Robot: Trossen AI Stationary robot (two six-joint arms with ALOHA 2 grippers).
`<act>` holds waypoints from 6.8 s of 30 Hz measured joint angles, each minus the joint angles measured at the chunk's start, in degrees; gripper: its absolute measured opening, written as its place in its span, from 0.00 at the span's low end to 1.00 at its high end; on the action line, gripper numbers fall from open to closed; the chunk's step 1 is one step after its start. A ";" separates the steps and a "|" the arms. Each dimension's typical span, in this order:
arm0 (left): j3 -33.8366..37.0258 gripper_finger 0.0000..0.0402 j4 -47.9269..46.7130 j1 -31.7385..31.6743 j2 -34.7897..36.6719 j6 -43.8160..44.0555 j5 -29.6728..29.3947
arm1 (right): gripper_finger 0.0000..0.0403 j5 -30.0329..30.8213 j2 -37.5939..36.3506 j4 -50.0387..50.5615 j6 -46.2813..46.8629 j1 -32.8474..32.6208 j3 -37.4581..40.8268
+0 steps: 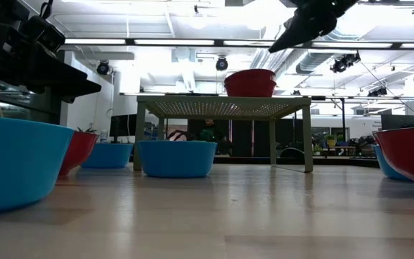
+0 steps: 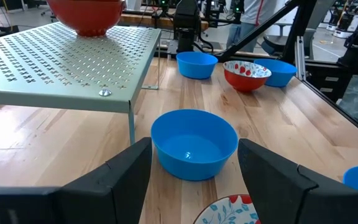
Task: Pick & Place Mini bowls
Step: Stack the red bowl on top of the red bowl on the shelf, then stack the red bowl on top of the red bowls on the shelf
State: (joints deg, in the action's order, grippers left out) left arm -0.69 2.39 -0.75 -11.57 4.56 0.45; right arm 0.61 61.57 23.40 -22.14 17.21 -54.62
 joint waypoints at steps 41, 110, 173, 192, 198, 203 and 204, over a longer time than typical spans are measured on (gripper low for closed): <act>0.00 0.58 0.00 0.02 0.00 0.00 0.00 | 0.00 5.77 -2.34 -33.64 3.72 -0.02 20.65; 0.00 0.58 -0.90 0.02 -0.01 0.02 0.00 | 0.14 -7.03 21.12 26.44 32.54 -39.32 -0.71; 0.00 0.58 -1.31 0.01 0.00 0.02 0.00 | 0.00 -13.51 29.95 18.68 33.33 -35.15 -1.17; 0.00 0.58 -1.31 0.01 -0.01 0.01 0.00 | 0.00 -14.24 29.85 21.67 38.39 -32.37 -8.49; 0.00 0.58 -1.31 0.00 0.00 0.00 0.00 | 0.00 -14.30 29.75 21.80 39.05 -31.78 -8.75; 0.00 0.58 -1.31 0.01 -0.02 0.01 -0.01 | 0.00 -14.32 28.65 22.52 41.29 -31.40 -11.21; 0.00 0.58 -1.31 0.01 0.00 0.02 0.00 | 0.00 -14.48 28.44 23.24 41.77 -31.12 -11.88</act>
State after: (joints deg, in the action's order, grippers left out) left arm -0.69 1.08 -0.74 -11.57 4.58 0.45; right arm -13.87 90.01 46.64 19.63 -13.90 -66.51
